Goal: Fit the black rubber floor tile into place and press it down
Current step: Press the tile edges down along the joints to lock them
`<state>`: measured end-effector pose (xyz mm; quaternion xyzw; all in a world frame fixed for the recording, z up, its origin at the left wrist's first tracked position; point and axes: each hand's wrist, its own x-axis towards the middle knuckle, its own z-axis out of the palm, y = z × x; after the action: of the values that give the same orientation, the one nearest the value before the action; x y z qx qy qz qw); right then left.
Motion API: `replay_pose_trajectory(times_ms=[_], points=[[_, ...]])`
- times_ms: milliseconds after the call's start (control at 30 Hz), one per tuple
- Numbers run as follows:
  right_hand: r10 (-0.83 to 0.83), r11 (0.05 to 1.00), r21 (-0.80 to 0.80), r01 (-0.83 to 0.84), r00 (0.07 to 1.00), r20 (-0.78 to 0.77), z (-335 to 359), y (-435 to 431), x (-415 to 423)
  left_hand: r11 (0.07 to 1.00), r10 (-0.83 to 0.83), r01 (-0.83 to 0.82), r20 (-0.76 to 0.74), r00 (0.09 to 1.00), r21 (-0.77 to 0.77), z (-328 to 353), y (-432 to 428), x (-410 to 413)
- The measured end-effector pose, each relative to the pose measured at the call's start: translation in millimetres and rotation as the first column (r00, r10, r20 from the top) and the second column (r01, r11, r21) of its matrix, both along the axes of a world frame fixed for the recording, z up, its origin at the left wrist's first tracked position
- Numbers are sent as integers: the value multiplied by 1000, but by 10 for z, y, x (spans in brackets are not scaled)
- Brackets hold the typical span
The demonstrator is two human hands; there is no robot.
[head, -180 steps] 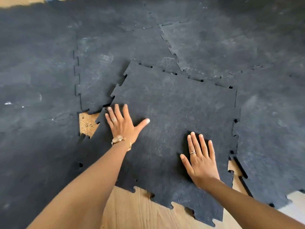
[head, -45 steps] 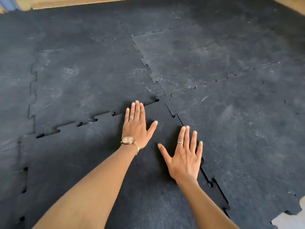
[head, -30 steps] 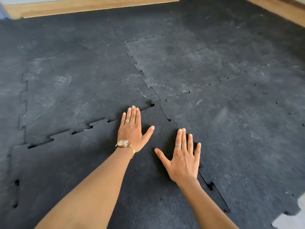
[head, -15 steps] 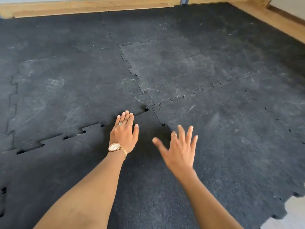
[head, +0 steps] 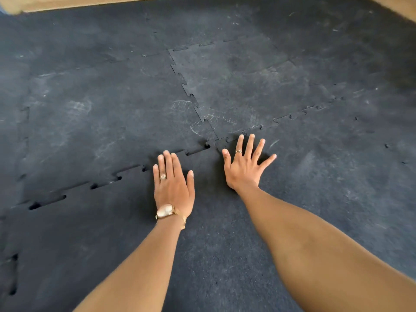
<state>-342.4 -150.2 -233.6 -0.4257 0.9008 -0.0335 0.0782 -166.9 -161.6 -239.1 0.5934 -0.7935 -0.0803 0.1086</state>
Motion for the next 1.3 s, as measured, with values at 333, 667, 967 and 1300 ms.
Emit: replay_pose_trajectory(times_ms=[333, 667, 967, 1300], points=[[-140, 990, 29, 137, 976, 167, 37, 93, 12, 999, -5, -1, 130, 991, 44, -3, 367, 113], [293, 952, -224, -206, 821, 489, 190, 1193, -364, 999, -15, 12, 110, 994, 30, -26, 393, 105], [-138, 918, -287, 274, 899, 416, 238, 981, -66, 1000, -16, 14, 111, 994, 15, -43, 401, 132], [156, 988, -89, -128, 833, 530, 416, 1559, -270, 999, -43, 38, 263, 964, 26, 130, 511, 56]])
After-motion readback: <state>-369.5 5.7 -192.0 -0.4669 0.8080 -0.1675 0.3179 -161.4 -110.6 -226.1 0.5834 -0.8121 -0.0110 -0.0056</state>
